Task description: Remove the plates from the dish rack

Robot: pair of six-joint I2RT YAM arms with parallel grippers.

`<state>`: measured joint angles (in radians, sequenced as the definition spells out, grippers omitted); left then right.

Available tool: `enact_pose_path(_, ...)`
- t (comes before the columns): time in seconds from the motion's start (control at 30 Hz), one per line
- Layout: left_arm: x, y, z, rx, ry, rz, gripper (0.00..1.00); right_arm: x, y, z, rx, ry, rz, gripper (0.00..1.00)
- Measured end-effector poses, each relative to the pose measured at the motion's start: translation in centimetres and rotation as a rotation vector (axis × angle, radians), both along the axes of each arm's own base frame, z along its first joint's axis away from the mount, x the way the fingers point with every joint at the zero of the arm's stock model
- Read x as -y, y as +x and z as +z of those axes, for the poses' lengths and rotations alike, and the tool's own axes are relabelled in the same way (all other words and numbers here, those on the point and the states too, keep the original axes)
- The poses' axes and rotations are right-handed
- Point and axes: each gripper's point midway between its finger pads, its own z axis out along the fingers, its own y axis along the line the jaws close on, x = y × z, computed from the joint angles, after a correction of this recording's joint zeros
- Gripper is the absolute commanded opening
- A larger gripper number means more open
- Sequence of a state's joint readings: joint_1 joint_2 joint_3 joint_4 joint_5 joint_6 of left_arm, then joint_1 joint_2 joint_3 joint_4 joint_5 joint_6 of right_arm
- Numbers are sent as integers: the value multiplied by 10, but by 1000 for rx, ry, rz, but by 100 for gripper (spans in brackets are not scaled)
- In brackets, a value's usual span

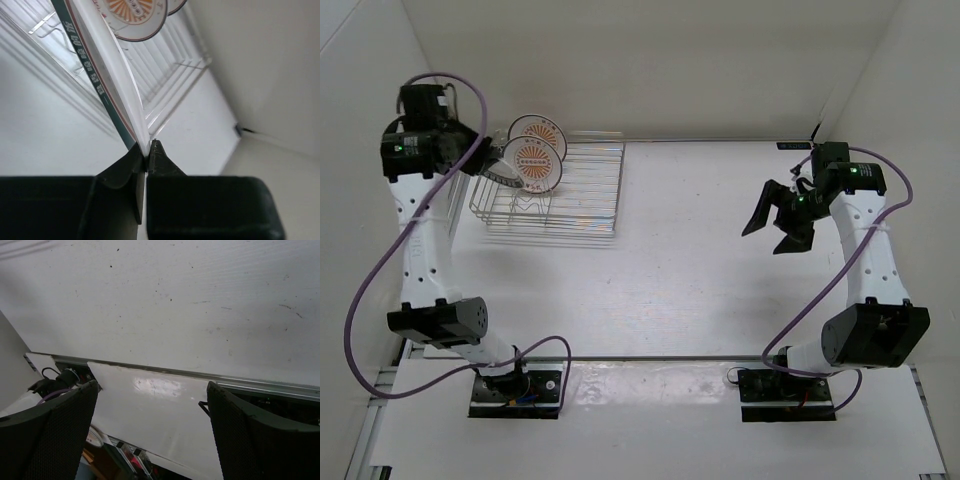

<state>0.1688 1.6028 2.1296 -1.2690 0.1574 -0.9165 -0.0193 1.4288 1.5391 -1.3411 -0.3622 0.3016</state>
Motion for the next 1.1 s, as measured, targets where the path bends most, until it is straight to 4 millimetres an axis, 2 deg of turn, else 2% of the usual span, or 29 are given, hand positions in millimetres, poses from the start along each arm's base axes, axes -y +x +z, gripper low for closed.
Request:
enact_pose_path(0.07, 15, -12, -8, -31, 101, -33, 0, -1, 0, 0, 0, 7, 2, 90)
enact_pose_path(0.13, 37, -22, -27, -79, 190, -87, 0, -3, -1, 0, -5, 15, 6, 90)
enact_pose_path(0.2, 56, -37, -62, -166, 267, -139, 0, -4, -1, -2, -12, 23, 10, 90)
enact_pose_path(0.23, 62, -46, -89, -243, 306, -161, 0, -5, -1, -3, -18, 28, 13, 90)
enact_pose_path(0.3, 55, -63, -138, -396, 374, -154, 0, -7, -1, -4, -23, 32, 23, 90)
enact_pose_path(0.37, 38, -81, -183, -559, 437, -118, 0, -8, 0, -5, -27, 34, 31, 90)
enact_pose_path(0.47, 21, -104, -224, -711, 494, -74, 0, -10, -1, -6, -29, 35, 45, 90)
enact_pose_path(0.57, 12, -127, -248, -806, 523, -53, 0, -14, -3, -6, -28, 35, 65, 90)
enact_pose_path(0.63, 10, -140, -260, -856, 527, -39, 6, -18, -5, -7, -35, 38, 78, 90)
enact_pose_path(0.77, 5, -155, -281, -953, 526, -6, 10, -19, -7, -10, -44, 40, 82, 90)
enact_pose_path(0.87, 0, -158, -295, -1037, 549, 1, 21, -19, -7, -10, -47, 39, 84, 90)
enact_pose_path(0.9, -2, -160, -300, -1067, 557, 3, 21, -19, -7, -10, -47, 38, 84, 90)
enact_pose_path(0.97, -4, -161, -307, -1101, 559, 5, 37, -19, -8, -10, -46, 38, 86, 90)
enact_pose_path(1.03, -5, -158, -311, -1109, 551, 11, 38, -20, -8, -10, -46, 37, 90, 90)
enact_pose_path(1.07, -5, -155, -312, -1107, 544, 16, 48, -20, -8, -10, -46, 37, 91, 90)
enact_pose_path(1.1, -5, -153, -312, -1103, 540, 18, 53, -21, -8, -10, -46, 37, 92, 90)
